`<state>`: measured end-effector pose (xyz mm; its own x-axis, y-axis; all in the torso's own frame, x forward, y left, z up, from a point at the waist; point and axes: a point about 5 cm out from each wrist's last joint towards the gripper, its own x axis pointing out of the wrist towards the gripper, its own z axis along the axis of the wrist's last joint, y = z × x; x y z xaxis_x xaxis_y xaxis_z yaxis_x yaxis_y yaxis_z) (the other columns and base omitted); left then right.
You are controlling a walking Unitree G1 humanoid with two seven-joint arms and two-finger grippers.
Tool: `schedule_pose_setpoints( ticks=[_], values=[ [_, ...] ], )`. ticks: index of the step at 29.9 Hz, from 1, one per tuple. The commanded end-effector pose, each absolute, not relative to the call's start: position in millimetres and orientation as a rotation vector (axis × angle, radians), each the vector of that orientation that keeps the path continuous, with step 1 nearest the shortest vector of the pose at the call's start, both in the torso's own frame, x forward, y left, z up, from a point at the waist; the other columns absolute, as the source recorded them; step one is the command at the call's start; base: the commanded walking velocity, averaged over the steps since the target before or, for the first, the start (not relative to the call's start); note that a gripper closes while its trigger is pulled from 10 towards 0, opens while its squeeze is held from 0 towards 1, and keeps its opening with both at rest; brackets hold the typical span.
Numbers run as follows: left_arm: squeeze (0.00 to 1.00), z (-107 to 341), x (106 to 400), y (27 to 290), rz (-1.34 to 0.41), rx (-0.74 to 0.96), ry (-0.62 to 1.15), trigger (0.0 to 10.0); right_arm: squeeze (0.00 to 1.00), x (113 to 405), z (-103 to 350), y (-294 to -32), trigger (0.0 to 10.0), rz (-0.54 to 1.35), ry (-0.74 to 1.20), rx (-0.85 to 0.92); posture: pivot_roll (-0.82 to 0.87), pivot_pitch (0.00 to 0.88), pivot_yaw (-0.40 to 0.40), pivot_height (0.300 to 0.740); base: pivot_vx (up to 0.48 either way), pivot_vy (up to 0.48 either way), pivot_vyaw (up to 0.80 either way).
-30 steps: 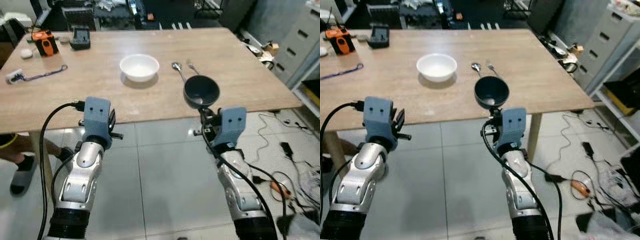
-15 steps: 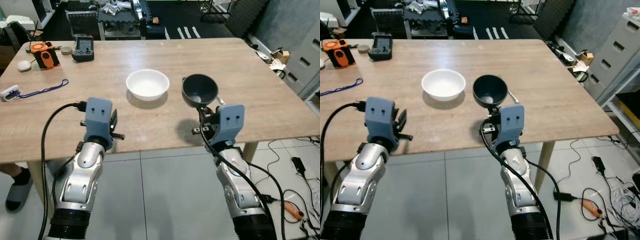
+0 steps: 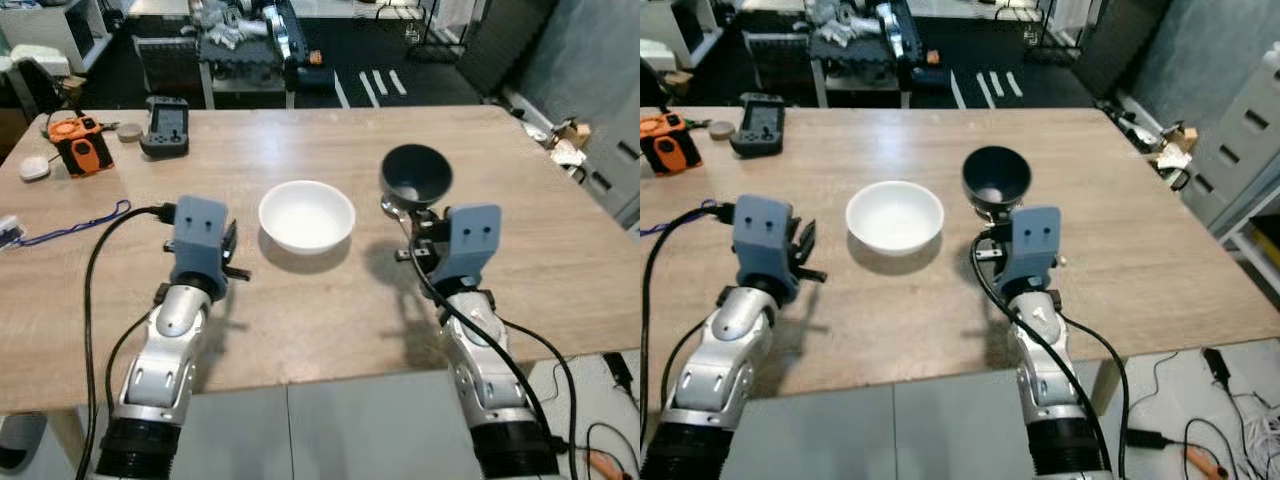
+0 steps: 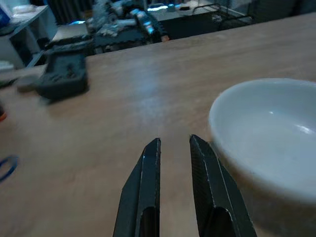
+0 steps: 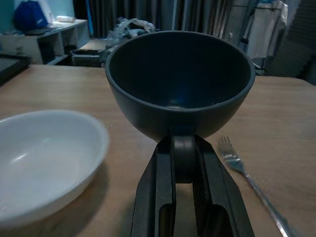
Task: Setting the table
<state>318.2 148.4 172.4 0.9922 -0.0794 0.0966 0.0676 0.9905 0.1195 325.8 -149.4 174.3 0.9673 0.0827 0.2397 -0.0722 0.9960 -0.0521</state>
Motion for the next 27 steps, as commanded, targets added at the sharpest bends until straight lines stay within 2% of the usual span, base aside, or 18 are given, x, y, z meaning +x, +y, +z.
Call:
schedule_pose_setpoints(
  ticks=[1,6,10,12,19,27],
  values=[
    [0.0,173,315,139,-0.125,0.115,-0.117,10.0,0.0,325,173,-159,10.0,0.047,-0.24,-0.051,0.01,0.034,0.049,0.74,0.0,0.0,0.0],
    [0.0,173,310,136,-0.164,0.114,-0.111,10.0,0.0,325,170,-157,10.0,0.067,-0.225,-0.073,0.01,0.037,0.05,0.74,0.0,0.0,0.0],
    [0.0,175,301,135,-0.265,0.084,-0.09,10.0,0.0,324,169,-159,10.0,0.09,-0.211,-0.081,0.01,0.045,0.049,0.74,0.0,0.0,0.0],
    [0.0,180,287,142,-0.378,0.083,-0.08,10.0,0.0,321,167,-165,10.0,0.145,-0.174,-0.031,0.02,0.054,0.05,0.74,0.0,0.0,0.0],
    [0.0,193,272,168,-0.417,0.16,-0.081,10.0,0.0,312,162,-171,10.0,0.306,-0.103,0.046,0.03,0.068,0.049,0.74,0.0,0.0,0.0],
    [0.0,202,259,172,-0.467,0.164,-0.074,10.0,0.0,318,158,-172,10.0,0.332,-0.107,0.005,0.05,0.085,0.045,0.74,0.0,0.0,0.0]
  ],
)
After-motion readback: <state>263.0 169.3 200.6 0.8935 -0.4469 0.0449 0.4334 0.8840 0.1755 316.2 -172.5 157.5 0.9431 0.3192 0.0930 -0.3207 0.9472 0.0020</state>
